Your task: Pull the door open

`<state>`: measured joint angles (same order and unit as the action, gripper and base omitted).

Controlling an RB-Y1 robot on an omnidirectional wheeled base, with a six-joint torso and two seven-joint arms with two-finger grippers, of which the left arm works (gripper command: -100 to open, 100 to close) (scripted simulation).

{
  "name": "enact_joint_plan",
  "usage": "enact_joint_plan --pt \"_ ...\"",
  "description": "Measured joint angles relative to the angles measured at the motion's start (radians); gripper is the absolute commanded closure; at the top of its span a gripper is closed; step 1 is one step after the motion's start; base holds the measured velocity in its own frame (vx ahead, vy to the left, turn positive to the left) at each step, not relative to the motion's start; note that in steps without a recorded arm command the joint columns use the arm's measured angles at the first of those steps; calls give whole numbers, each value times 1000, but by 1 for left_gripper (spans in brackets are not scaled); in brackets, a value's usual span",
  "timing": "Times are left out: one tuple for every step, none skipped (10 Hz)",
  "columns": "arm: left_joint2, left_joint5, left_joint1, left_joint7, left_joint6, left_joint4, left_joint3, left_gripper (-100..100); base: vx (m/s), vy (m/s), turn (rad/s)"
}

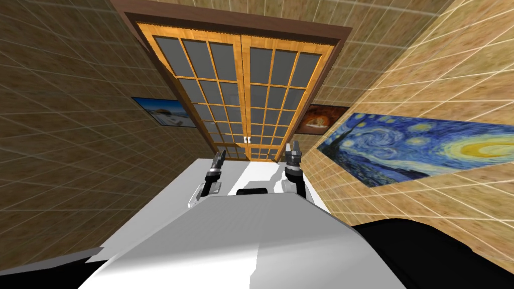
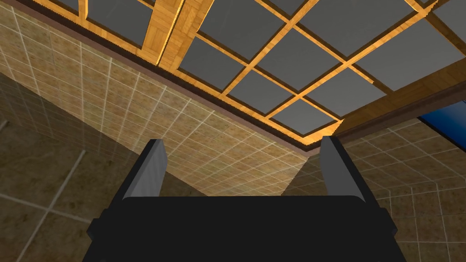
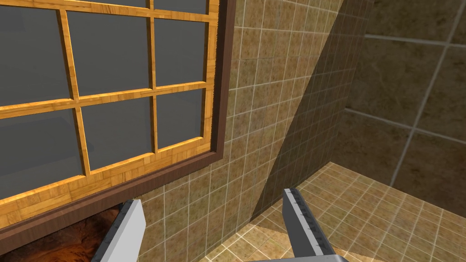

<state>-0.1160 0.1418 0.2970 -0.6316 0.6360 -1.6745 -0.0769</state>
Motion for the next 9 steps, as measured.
enact_joint_plan --pt "-1 2 -10 -19 11 33 0 -100 88 -24 1" --pt "-6 2 -21 -35 20 65 -3 -100 103 -42 -1" --pt "-11 2 -24 -50 24 85 -3 -100 104 -47 5" --pt "-12 4 -32 -67 28 108 -3 -100 103 -36 1" --pt "-15 5 -41 -84 31 132 -3 -100 97 -22 0" --pt "-15 7 -49 -103 41 164 -3 -100 98 -16 -1" --pt "-17 9 -56 -121 47 189 -3 -100 107 -16 0" --pt "-22 9 -62 -136 53 212 -4 -100 108 -36 0" --pt "-26 10 -66 -151 58 234 -5 -100 93 -37 4"
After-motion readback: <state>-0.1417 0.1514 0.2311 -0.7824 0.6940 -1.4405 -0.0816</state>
